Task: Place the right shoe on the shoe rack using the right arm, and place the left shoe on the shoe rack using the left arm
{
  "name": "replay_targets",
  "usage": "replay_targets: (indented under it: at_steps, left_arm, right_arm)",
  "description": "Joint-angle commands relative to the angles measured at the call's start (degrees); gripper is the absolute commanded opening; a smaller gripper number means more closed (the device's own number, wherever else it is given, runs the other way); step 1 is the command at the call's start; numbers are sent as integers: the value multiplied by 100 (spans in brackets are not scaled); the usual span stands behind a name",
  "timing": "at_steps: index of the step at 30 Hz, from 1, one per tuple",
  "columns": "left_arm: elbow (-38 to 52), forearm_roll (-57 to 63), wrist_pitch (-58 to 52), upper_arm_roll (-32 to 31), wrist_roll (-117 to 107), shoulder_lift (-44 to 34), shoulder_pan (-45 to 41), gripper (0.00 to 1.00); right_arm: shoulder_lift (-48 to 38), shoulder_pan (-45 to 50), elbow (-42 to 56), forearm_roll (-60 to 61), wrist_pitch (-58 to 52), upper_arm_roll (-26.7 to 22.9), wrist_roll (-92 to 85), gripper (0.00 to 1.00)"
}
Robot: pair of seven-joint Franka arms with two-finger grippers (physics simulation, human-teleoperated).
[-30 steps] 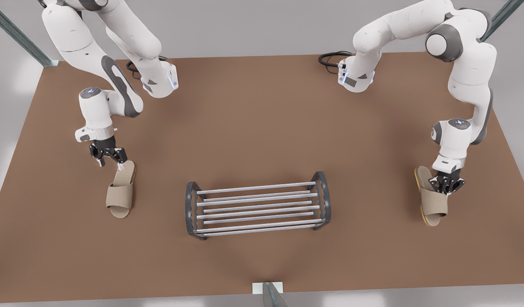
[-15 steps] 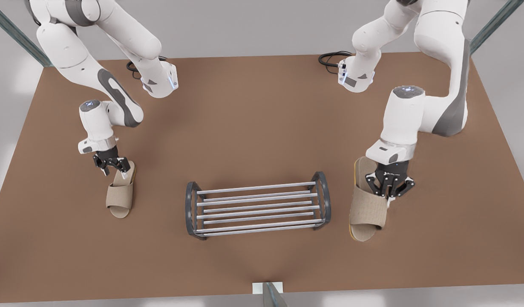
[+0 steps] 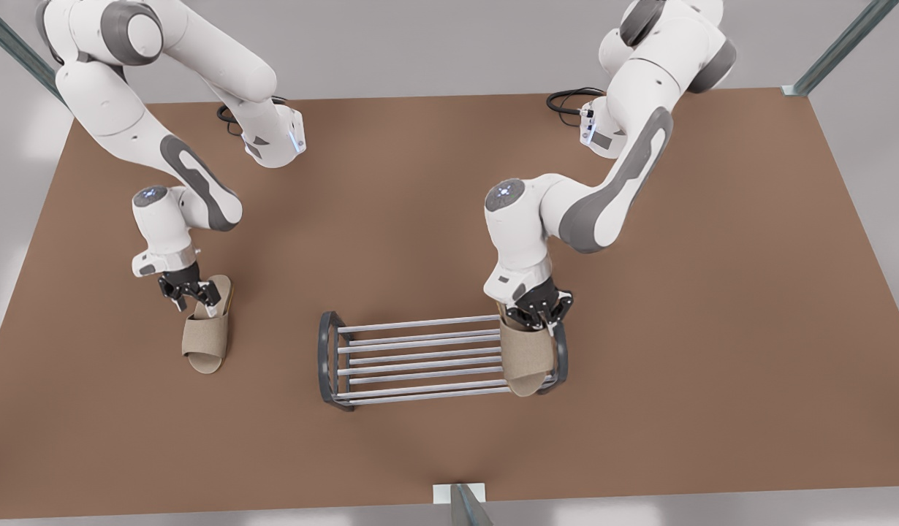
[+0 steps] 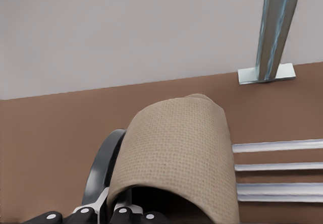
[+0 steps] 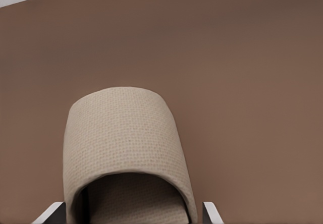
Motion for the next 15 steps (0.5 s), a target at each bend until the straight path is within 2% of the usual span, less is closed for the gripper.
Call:
replay_targets:
  at_steps: [1, 3, 6, 15]
  left_arm:
    - [91, 84, -278, 162, -3109, 102, -212, 21]
    - [346, 75, -286, 381, -3241, 261, -519, 21]
    - [654, 75, -313, 390, -3276, 436, -625, 21]
    - [452, 506, -269, 390, -3452, 533, -792, 21]
  right_arm:
    - [70, -6, 44, 2, -3, 1, -316, 100]
    - [141, 3, 115, 2, -3, -8, -325, 100]
    - [176, 3, 124, 2, -3, -8, -325, 100]
    - [228, -6, 185, 2, -3, -17, -334, 100]
